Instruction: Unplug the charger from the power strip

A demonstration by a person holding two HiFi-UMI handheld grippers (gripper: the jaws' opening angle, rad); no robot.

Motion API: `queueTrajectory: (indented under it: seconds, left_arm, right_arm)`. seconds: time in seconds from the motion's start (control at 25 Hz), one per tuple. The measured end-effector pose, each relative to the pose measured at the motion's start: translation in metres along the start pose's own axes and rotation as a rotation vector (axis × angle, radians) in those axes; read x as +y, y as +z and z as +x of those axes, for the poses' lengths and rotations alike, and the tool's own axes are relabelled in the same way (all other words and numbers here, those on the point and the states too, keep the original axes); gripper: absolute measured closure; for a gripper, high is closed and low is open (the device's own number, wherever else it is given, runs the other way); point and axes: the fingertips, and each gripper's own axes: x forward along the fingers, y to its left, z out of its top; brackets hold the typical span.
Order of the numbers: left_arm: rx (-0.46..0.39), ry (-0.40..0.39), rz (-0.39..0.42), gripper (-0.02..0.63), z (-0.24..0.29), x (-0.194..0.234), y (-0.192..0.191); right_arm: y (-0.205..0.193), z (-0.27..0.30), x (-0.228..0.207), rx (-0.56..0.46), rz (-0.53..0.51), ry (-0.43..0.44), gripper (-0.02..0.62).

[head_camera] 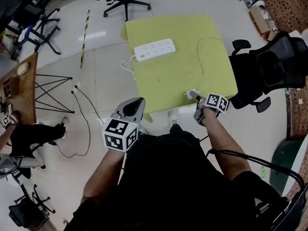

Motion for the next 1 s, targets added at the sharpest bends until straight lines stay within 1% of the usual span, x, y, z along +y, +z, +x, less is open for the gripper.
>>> queueTrajectory:
  seconds: [0.08,0.24,0.32,0.36,0.48,0.6,0.72,0.8,0.84,0.96,1.0]
  left_arm:
    - [-0.005,-0.007,0.005,0.6,-0.003,0.0,0.001]
    - [-0.009,-0.019,0.016,0.6,-0.01,0.002,0.002]
    - [-0.011,-0.022,0.017,0.6,-0.013,0.004,0.001]
    - [-0.013,-0.024,0.018,0.601,-0.015,0.005,0.001]
    - [-0.018,-0.031,0.021,0.6,-0.019,0.006,0.0]
    - [-0.019,-0.037,0.018,0.6,-0.025,0.01,-0.003]
    - [-0.022,-0.053,0.013,0.601,-0.031,0.011,-0.006]
    - [-0.025,-0.069,0.01,0.601,-0.032,0.01,-0.007]
    - [-0.028,-0.077,0.008,0.6,-0.033,0.009,-0.007]
    - [-0.028,-0.101,0.009,0.6,-0.035,0.004,-0.011]
    - [-0.026,-0.107,0.01,0.6,-0.036,0.001,-0.013]
  right_arm:
    - [0.001,-0.003,-0.002,-0.009,-0.011,-0.015,0.387]
    - [0.001,-0.006,-0.003,-0.022,-0.067,-0.052,0.328]
    - [0.003,-0.009,-0.003,-0.035,-0.091,-0.072,0.283]
    - [0.005,-0.011,-0.004,-0.046,-0.104,-0.09,0.272]
    - [0.01,-0.019,-0.01,-0.089,-0.108,-0.143,0.258]
    - [0.009,-0.029,-0.01,-0.14,-0.066,-0.159,0.256]
    - [0.007,-0.048,-0.002,-0.208,-0.063,-0.165,0.259]
    - [0.005,-0.065,0.011,-0.262,-0.072,-0.136,0.302]
    - [0.004,-0.073,0.02,-0.288,-0.079,-0.106,0.34]
    - [-0.002,-0.097,0.057,-0.356,-0.107,0.019,0.49]
    - [-0.005,-0.104,0.069,-0.369,-0.114,0.06,0.574]
